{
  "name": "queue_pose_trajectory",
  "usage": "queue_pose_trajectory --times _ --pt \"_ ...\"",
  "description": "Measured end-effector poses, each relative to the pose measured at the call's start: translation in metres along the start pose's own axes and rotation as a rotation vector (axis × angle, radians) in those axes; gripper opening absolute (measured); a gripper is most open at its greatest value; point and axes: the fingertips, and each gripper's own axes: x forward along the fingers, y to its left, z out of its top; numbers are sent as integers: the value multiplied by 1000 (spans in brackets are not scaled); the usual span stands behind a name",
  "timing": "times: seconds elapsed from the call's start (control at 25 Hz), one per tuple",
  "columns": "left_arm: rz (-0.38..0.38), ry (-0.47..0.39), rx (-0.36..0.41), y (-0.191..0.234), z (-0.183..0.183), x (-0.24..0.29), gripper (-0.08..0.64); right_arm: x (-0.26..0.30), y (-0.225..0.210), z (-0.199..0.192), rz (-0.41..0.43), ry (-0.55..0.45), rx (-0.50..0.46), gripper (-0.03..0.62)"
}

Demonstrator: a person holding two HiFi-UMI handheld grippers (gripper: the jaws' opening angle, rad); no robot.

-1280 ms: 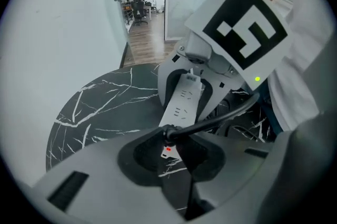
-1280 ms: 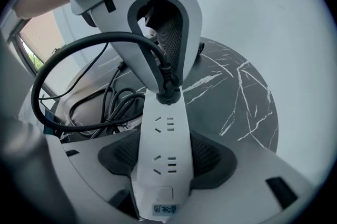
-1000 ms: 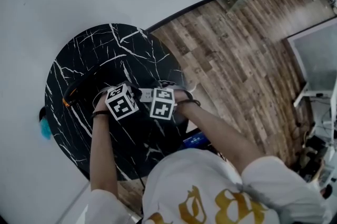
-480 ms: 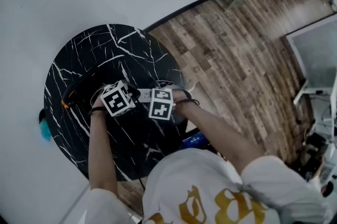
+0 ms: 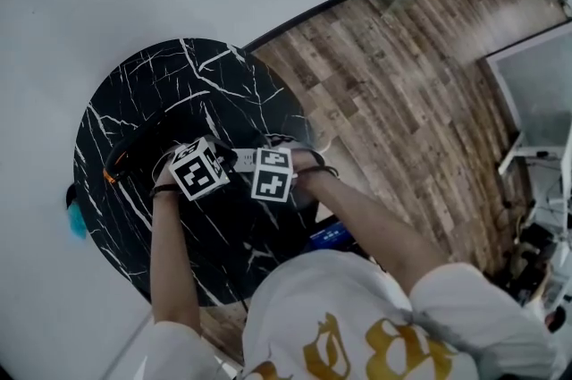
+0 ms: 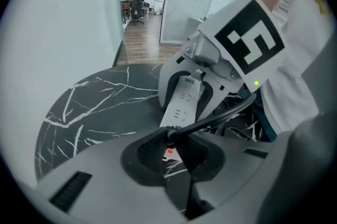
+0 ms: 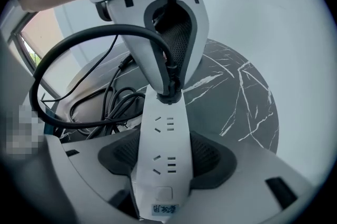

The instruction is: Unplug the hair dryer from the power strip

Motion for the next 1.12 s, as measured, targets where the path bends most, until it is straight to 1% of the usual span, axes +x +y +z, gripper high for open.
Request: queue_pose_trajectory --times 0.08,0.12,0.16,0.2,0.28,0.32,0.36,0.4,0.48,0.56,0.6,0.64,0.72,0.76,0.8,0.92,0.96,1.0,1.04,1.12 --pt "59 47 56 -2 -1 -1 51 0 0 1 5 6 5 268" --pt "74 59 72 -3 -2 -1 49 0 0 1 6 10 6 268" --pt "74 59 70 -3 -3 -1 49 0 0 1 5 13 6 268" --pt "56 48 53 -2 -3 -1 49 0 1 0 3 14 5 268" --pt "-7 10 -3 0 -4 -1 49 1 1 0 -1 9 5 268" --pt "-32 -3 -21 1 -3 -1 51 1 1 0 -2 6 7 268" --pt "-41 -4 -24 2 -3 -2 51 2 1 1 -2 4 11 268" --pt "-32 9 -10 2 -2 -2 51 2 1 1 -2 4 15 268" --pt "24 57 34 -1 -2 -3 49 1 1 2 3 7 18 268" --pt "63 84 52 -4 -4 -3 49 1 2 2 7 12 14 268" --pt "60 75 42 -4 -5 -2 49 1 2 2 6 12 8 268" --pt "40 51 20 -2 -5 -1 49 1 2 2 4 9 2 268" --pt "-24 2 -30 2 -3 -2 49 1 1 2 0 4 -1 268" --pt "-41 -6 -40 3 -2 -3 51 1 1 1 -1 4 3 268" --pt "-37 -2 -36 3 -2 -3 51 1 0 1 -1 6 7 268" --pt "51 52 23 -2 -2 -3 49 1 1 1 1 13 17 268" --pt "73 61 30 -3 -3 -3 49 1 1 1 2 16 18 268" --pt "78 58 22 -4 -3 -3 49 1 2 1 2 18 15 268" --pt "65 47 4 -4 -4 -2 49 0 2 1 2 17 10 268" --pt "6 12 -44 -1 -3 -1 51 0 3 1 0 5 -2 268"
